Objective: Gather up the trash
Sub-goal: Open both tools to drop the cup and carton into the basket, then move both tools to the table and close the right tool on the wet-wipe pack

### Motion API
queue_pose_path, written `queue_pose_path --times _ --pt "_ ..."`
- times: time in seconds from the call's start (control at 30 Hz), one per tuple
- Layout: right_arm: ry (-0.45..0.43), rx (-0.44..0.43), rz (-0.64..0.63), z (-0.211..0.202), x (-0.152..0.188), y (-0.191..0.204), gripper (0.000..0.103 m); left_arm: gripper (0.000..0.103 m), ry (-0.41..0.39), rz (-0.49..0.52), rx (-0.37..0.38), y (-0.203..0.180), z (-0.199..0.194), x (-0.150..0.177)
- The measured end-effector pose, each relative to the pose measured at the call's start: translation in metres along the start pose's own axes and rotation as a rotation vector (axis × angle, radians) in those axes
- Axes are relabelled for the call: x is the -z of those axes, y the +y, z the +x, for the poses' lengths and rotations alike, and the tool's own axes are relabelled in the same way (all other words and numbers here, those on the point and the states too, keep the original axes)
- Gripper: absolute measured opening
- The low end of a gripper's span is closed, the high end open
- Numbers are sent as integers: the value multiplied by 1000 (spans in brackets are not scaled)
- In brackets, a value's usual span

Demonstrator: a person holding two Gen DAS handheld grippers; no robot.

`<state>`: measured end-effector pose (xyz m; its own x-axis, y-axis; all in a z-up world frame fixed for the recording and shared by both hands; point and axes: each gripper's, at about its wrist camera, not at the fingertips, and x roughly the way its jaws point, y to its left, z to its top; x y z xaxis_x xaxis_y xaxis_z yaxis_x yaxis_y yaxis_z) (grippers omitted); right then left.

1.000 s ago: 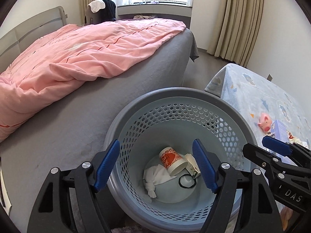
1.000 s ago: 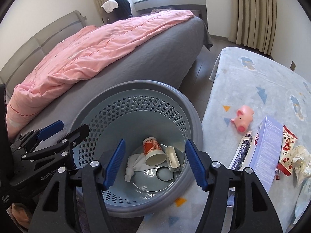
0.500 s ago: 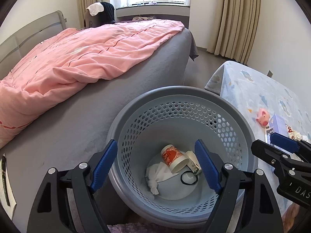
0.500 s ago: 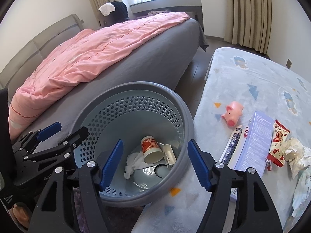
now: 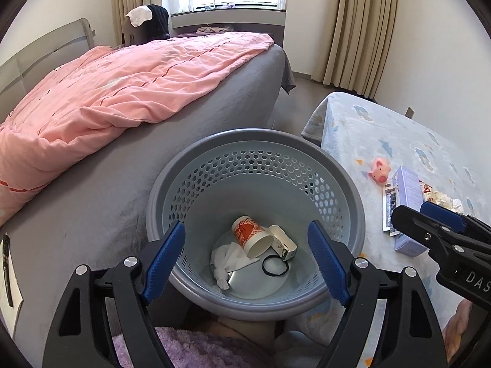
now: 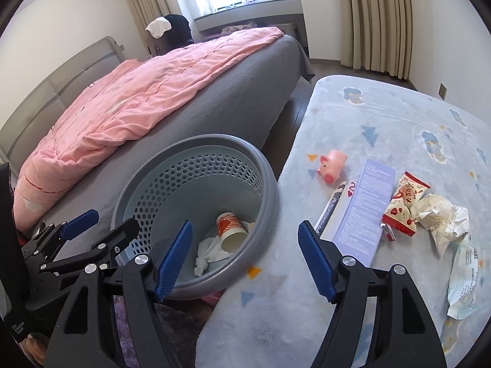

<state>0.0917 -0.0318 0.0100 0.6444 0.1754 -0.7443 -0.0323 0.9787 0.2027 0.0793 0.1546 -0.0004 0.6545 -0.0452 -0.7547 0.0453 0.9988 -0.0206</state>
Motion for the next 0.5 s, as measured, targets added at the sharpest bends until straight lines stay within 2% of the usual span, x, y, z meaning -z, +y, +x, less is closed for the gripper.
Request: queue_pose_path --times 0.2,0.5 --pt "-8 28 38 -26 18 -23 71 79 -16 11 28 -22 -18 5" --pt "-19 92 127 -61 51 -77 73 79 -21 54 86 -69 -39 16"
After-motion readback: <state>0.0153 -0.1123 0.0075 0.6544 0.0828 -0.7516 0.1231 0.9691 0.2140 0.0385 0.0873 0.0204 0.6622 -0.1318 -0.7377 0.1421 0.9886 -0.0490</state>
